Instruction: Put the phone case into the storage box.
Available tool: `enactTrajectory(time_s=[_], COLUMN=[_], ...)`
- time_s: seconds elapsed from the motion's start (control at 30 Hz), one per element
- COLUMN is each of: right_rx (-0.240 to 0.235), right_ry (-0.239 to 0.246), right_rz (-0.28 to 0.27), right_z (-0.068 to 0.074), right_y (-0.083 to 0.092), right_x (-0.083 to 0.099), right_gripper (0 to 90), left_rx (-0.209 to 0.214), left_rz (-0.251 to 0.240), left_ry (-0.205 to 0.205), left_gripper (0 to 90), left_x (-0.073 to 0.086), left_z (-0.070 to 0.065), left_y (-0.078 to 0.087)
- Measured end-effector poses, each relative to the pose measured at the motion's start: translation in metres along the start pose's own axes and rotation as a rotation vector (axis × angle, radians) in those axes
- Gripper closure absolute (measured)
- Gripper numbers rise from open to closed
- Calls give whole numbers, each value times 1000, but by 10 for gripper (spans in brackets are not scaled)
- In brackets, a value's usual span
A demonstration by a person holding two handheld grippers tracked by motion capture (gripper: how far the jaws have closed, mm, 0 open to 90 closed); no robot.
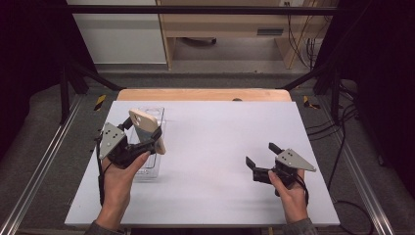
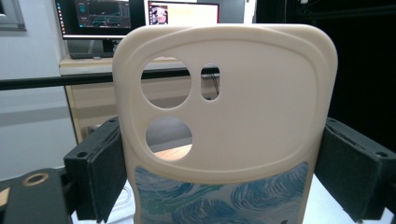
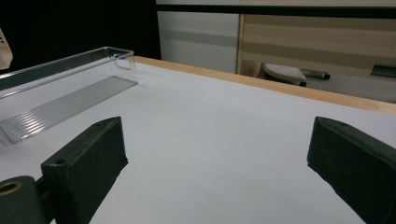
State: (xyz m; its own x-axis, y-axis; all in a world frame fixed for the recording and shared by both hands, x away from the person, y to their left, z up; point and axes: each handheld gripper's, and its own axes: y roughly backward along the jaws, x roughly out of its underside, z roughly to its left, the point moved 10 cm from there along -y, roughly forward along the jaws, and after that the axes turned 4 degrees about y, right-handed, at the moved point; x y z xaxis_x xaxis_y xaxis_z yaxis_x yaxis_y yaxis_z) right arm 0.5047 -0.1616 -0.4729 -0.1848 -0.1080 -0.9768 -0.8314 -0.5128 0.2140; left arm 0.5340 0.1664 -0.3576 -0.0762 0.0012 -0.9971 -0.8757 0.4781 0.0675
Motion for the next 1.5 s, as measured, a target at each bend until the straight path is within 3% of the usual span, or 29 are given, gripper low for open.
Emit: enactTrajectory(time_s=[0.07,0.1,0.23,0.33,0.5,0.63,0.77,1.07,1.17,1.5], right_rx=[2,7,14,23,29,21,19,-5,-2,5], right_ry=[3,4,10,12,10,46,53,91,87,79], right_rz=[-6,-18,-34,-58,-65,-61,-56,-55,-58,-62], right_z=[0,-1,-2,-2,-1,5,9,20,19,15], right_y=[1,3,4,4,4,4,4,2,3,4], right_x=[0,0,1,6,13,17,21,22,21,21], right_gripper=[43,41,41,40,39,38,38,38,38,38], left_rx=[0,-18,-31,-93,-139,-174,-211,-293,-299,-292], left_rz=[6,18,22,3,2,11,24,46,48,54], left_ry=[-2,-28,-21,-64,-79,-34,-54,4,11,-18], left_gripper=[107,107,107,107,108,108,108,108,109,109], left_x=[-1,-3,-8,-17,-23,-23,-19,-10,-10,-14], left_z=[0,2,7,20,33,44,55,85,89,87], left_y=[-2,-6,-14,-25,-39,-54,-72,-96,-98,-108])
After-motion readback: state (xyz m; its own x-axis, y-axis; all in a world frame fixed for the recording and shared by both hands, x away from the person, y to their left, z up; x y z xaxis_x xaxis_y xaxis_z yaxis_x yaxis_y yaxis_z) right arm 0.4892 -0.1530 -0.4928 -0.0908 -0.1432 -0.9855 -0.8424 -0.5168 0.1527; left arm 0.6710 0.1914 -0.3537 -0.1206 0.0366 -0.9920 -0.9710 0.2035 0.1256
